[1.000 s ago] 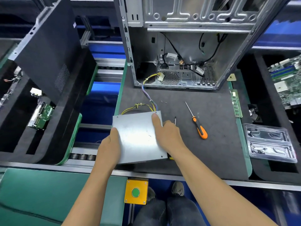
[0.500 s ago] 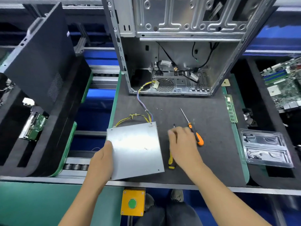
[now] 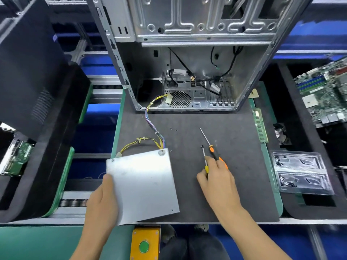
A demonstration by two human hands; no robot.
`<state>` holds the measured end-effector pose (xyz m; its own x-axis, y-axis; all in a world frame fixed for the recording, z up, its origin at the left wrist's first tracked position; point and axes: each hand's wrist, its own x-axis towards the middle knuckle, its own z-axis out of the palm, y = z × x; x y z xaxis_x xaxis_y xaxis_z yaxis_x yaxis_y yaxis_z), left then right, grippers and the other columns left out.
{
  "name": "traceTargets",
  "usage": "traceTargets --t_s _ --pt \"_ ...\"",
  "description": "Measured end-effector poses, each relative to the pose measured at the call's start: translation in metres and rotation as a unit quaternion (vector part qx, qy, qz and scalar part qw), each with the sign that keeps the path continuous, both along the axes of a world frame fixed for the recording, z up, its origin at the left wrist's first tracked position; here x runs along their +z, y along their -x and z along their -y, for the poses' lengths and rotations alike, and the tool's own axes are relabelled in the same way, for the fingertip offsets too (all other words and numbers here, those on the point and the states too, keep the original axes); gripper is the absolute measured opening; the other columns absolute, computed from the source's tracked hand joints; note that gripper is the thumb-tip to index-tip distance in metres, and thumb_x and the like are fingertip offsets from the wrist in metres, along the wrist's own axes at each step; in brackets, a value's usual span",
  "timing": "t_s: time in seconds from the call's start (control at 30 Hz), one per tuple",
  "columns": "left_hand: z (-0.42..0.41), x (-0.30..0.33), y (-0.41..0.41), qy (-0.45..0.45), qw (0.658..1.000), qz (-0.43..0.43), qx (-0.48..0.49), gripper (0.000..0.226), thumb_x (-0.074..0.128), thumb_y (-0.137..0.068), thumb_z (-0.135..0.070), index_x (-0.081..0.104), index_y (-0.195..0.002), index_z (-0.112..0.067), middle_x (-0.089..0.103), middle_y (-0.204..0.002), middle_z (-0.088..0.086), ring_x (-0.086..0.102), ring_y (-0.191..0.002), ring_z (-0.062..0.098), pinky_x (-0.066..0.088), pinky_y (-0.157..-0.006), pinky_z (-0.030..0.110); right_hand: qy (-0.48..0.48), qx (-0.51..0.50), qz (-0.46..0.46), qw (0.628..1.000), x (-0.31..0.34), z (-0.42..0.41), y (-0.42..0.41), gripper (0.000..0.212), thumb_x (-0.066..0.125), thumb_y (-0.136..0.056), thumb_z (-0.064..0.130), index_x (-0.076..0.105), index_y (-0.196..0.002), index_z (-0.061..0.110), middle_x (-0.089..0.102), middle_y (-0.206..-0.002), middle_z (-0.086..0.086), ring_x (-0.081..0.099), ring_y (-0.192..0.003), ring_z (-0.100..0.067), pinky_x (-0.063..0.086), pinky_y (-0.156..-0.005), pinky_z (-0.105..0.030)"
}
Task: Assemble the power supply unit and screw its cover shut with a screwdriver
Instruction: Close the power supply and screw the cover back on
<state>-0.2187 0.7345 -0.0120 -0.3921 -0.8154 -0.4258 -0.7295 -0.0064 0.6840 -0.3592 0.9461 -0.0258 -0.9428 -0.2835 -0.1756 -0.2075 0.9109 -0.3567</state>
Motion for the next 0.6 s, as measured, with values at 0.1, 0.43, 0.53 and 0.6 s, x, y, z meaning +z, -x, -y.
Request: traceTargets --t_s 0.1,0.43,0.53,0.6 --pt "0.001 -0.002 0.001 -0.01 1.0 0.0 0.006 0.056 0.025 -0.102 -0.06 0.049 -0.067 -0.024 0.052 -0.077 -0.011 0.047 -0.073 0.006 0.035 -0.072 0.041 -0.044 0.017 -0.055 0.997 -0.001 -0.014 0.007 0.039 0.069 -0.086 0.013 0.063 -0.123 0.005 0.058 -0.1 -0.014 0.059 -0.087 -0.033 0.051 -0.072 -0.042" --pt "0.003 -0.003 0.006 -0.01 1.0 0.005 0.024 0.055 0.028 -0.104 -0.054 0.056 -0.07 -0.02 0.053 -0.077 -0.009 0.048 -0.074 0.007 0.033 -0.07 0.038 0.071 0.287 -0.021 0.955 -0.029 0.075 0.074 0.021 0.06 -0.088 -0.004 0.069 -0.103 0.008 0.055 -0.102 -0.008 0.05 -0.096 -0.026 0.045 -0.083 -0.035" --pt "0.002 -0.003 0.006 -0.003 1.0 -0.003 0.028 0.055 0.028 -0.104 -0.053 0.056 -0.07 -0.021 0.053 -0.075 -0.008 0.049 -0.072 0.007 0.031 -0.059 0.031 0.084 0.322 -0.021 0.943 -0.03 0.079 0.082 0.011 0.061 -0.09 -0.002 0.07 -0.094 0.004 0.055 -0.095 -0.011 0.053 -0.091 -0.029 0.046 -0.078 -0.035" --pt "0.001 -0.002 0.006 -0.008 0.999 -0.004 0.037 0.056 0.029 -0.104 -0.054 0.057 -0.07 -0.02 0.054 -0.074 -0.006 0.05 -0.071 0.01 0.03 -0.057 0.026 0.08 0.347 -0.02 0.934 -0.026 0.079 0.081 0.014 0.057 -0.097 0.01 0.068 -0.095 0.002 0.054 -0.098 -0.013 0.051 -0.093 -0.03 0.048 -0.077 -0.041"
